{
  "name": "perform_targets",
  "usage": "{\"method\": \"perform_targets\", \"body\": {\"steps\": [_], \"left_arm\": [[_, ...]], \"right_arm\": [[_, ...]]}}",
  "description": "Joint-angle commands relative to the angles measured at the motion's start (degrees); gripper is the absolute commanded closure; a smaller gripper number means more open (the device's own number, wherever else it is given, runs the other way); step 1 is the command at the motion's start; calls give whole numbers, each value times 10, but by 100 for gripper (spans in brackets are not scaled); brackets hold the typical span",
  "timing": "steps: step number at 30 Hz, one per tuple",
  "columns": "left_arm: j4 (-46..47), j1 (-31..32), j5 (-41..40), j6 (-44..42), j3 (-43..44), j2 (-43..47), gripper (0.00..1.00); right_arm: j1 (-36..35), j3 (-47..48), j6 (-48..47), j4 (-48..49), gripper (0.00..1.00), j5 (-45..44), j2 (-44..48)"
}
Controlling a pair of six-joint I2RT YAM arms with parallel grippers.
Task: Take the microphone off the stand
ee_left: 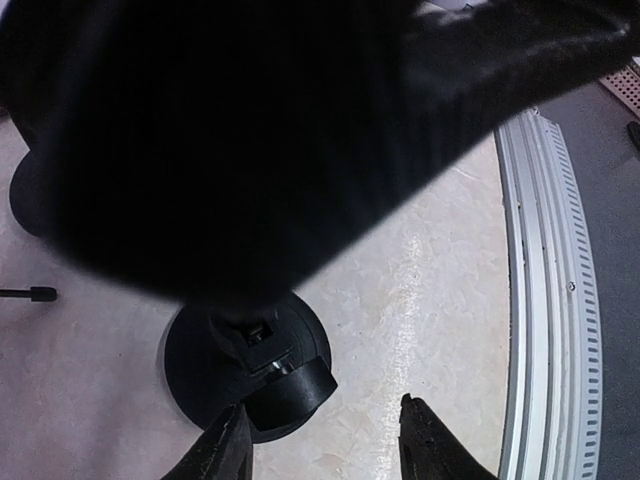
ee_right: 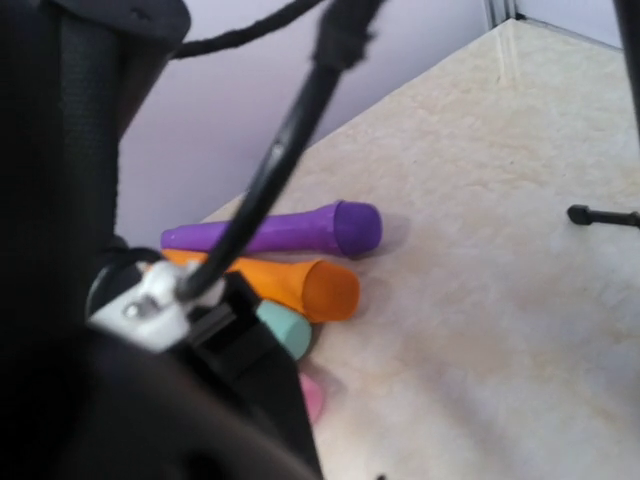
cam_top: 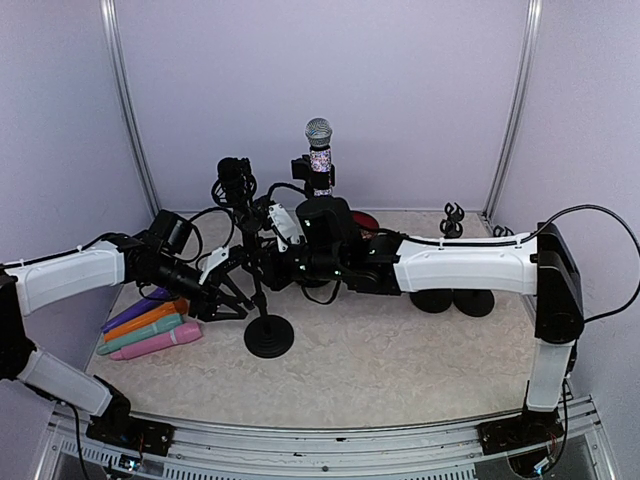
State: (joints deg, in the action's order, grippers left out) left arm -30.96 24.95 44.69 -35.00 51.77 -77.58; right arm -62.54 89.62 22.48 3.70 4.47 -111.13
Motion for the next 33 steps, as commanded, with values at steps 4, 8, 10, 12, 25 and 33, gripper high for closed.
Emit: {"method": "perform_targets", "body": {"steps": [4, 8, 10, 12, 25, 33], "left_arm": [[-22, 32, 57, -21, 17, 2, 50], [-57, 30, 40, -36, 30, 23, 44], [-71, 22, 31, -38, 34, 36, 40], [-83, 10, 23, -37, 35, 50, 35], [-146, -149, 33, -68, 44, 106, 6], [-162, -166, 9, -69, 48, 117, 5]], "right_arm": [[23, 20, -73, -6, 100, 61, 11], [40, 25, -114, -21, 100, 104, 28], [48, 31, -130, -33, 100, 127, 31], [56, 37, -142, -44, 100, 152, 33], [95, 84, -218, -161, 100, 277, 47], [126, 23, -240, -187, 100, 329, 91]]}}
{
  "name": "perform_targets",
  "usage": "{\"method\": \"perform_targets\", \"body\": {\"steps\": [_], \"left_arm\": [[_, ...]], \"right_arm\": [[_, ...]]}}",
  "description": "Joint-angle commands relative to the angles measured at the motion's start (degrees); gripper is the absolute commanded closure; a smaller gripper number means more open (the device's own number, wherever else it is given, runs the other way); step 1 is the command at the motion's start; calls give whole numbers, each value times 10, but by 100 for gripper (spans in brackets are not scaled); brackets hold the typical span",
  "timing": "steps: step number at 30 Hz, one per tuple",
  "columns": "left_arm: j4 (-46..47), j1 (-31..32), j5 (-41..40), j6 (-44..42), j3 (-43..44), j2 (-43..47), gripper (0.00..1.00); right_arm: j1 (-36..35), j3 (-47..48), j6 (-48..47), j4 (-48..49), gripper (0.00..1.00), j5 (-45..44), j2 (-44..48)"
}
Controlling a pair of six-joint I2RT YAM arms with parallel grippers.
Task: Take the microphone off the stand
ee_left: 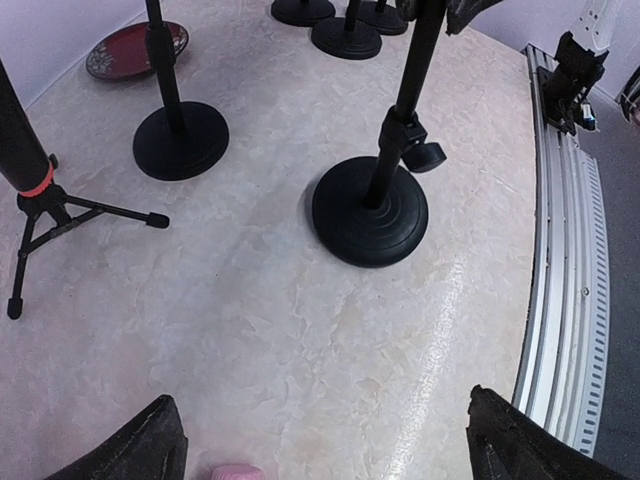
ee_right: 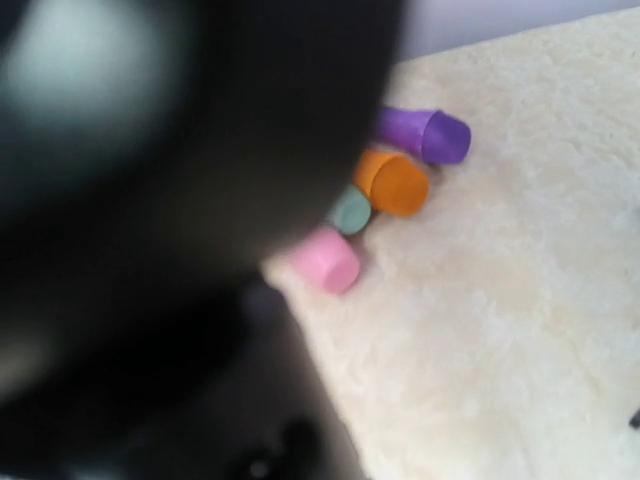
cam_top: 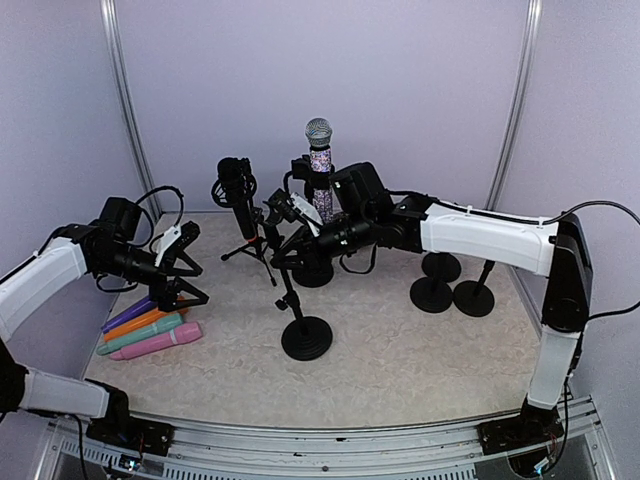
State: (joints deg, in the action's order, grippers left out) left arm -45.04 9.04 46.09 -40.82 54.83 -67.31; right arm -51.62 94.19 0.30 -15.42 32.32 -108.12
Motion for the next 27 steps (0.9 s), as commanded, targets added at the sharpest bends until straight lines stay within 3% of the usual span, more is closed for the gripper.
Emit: {"method": "perform_targets", "body": {"steps": [1, 8, 9, 11, 12, 14, 16, 21, 27], "left_arm": [[-22, -8, -8, -10, 18, 15, 5], [-25, -15, -20, -5, 19, 32, 4], [-25, -15, -21, -5, 18, 36, 4], [-25, -16, -26, -4, 18, 41, 4], [-24, -16, -28, -2, 18, 44, 4], [-24, -16, -35, 0, 19, 45, 3], [-24, -17, -39, 0, 20, 47, 3], [-22, -20, -39, 0, 19, 52, 3], [-14, -21, -40, 1, 13, 53, 3]], "right_arm": [[21, -33, -19, 5, 100, 57, 67], [39, -82, -24, 7, 99, 61, 89], [39, -84, -24, 5, 89, 57, 90], [39, -90, -21, 2, 51, 51, 96], [39, -97, -18, 5, 38, 45, 101], [39, -124, -5, 19, 22, 23, 120], [39, -166, 11, 47, 13, 6, 148], [39, -268, 67, 87, 0, -59, 228], [30, -364, 181, 109, 0, -139, 311]]}}
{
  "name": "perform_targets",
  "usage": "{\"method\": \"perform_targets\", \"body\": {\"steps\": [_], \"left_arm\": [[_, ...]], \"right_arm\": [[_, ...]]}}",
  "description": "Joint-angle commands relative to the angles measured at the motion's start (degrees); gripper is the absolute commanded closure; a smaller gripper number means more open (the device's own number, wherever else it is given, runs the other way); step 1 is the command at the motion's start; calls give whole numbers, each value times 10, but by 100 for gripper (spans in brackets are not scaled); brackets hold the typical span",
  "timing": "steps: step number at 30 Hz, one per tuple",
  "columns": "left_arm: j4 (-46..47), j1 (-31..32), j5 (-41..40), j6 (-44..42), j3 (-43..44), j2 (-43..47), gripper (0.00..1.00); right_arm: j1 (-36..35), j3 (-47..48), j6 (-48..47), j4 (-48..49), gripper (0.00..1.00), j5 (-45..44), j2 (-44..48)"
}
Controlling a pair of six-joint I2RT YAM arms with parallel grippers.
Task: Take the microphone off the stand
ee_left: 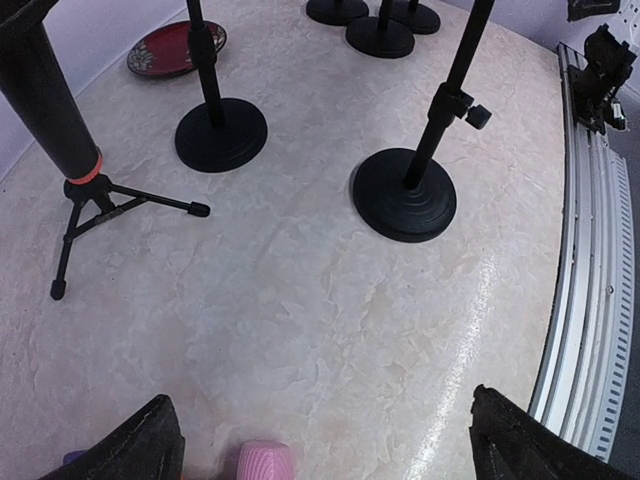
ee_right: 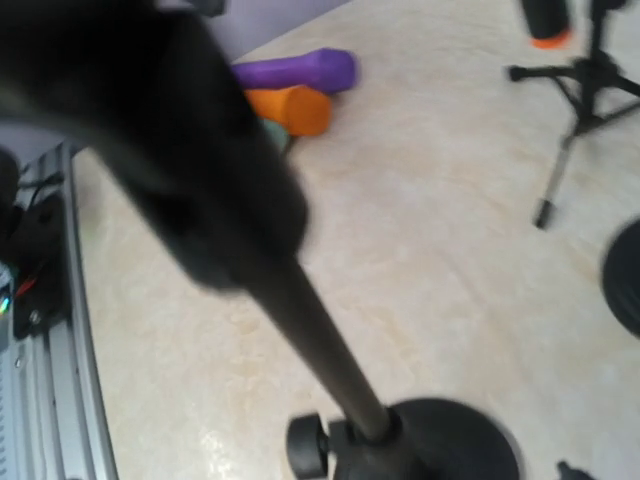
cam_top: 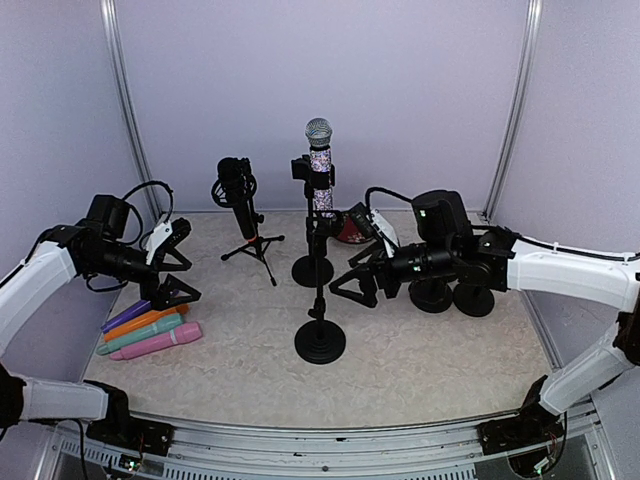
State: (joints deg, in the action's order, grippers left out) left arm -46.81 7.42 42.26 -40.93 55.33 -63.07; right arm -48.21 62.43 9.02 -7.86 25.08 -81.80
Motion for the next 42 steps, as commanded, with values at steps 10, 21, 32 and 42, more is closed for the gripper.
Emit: {"method": "perform_targets", "body": {"steps": [10, 21, 32, 42], "left_arm": [[39, -6, -23, 33, 3, 17, 3], [42, -6, -31, 37, 8, 33, 3], [36, -6, -41, 30, -5, 55, 3], [36, -6, -43, 26, -6, 58, 3]], "right_arm": [[-52, -123, 416, 64, 12, -66, 67], [-78, -110, 593, 225, 22, -33, -65], [-83, -91, 649, 291, 49, -96, -126], [-69, -124, 677, 303, 79, -116, -114]]}}
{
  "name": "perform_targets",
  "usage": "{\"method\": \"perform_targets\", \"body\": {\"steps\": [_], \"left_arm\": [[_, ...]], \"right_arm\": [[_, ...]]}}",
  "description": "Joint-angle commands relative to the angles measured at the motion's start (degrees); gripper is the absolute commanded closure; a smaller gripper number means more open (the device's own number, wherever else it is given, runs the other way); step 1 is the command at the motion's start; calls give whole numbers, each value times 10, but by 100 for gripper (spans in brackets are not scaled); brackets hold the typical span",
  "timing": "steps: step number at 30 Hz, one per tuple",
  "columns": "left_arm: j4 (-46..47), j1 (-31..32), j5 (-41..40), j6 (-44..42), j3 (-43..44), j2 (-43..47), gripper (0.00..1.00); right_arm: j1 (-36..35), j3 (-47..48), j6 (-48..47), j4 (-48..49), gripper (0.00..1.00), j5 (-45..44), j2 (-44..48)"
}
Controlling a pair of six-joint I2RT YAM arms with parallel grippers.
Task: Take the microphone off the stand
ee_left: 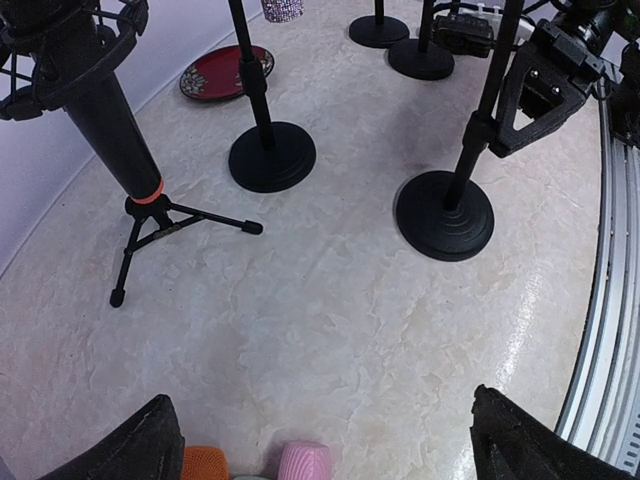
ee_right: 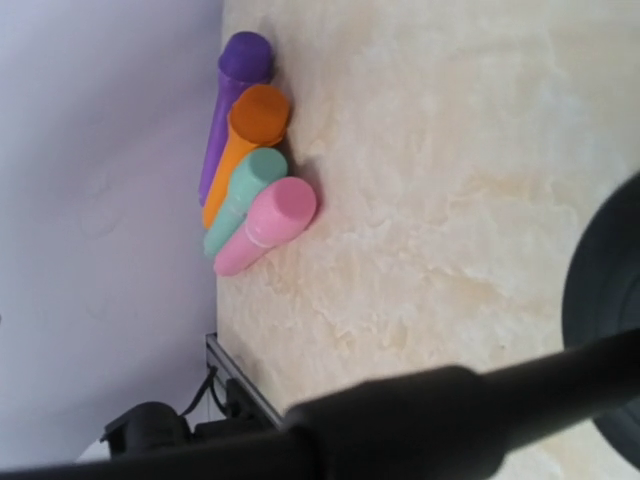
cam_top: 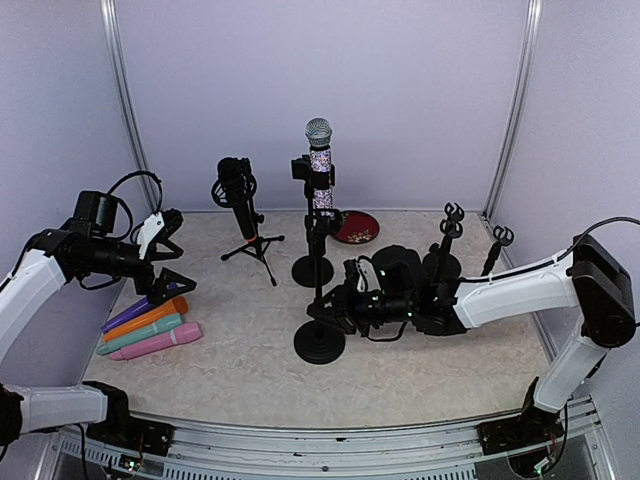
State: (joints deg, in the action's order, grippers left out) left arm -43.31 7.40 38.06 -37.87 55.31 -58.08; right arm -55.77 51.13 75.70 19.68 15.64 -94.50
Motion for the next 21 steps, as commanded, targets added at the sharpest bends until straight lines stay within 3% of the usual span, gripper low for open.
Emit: {"method": "perform_targets", "body": {"steps": [1, 6, 17, 21], "left_arm": [[1, -6, 0, -4, -6, 8, 3], [4, -5, 3, -2, 1, 4, 3], [9, -5, 6, 1, 8, -10, 3], [16, -4, 10, 4, 0, -11, 3]], "right_arm": [[8, -12, 8, 25, 81, -24, 16], [25, -12, -24, -17, 100, -27, 41], [112, -21, -135, -169, 100, 76, 93], [152, -63, -149, -184, 100, 114, 107]]}}
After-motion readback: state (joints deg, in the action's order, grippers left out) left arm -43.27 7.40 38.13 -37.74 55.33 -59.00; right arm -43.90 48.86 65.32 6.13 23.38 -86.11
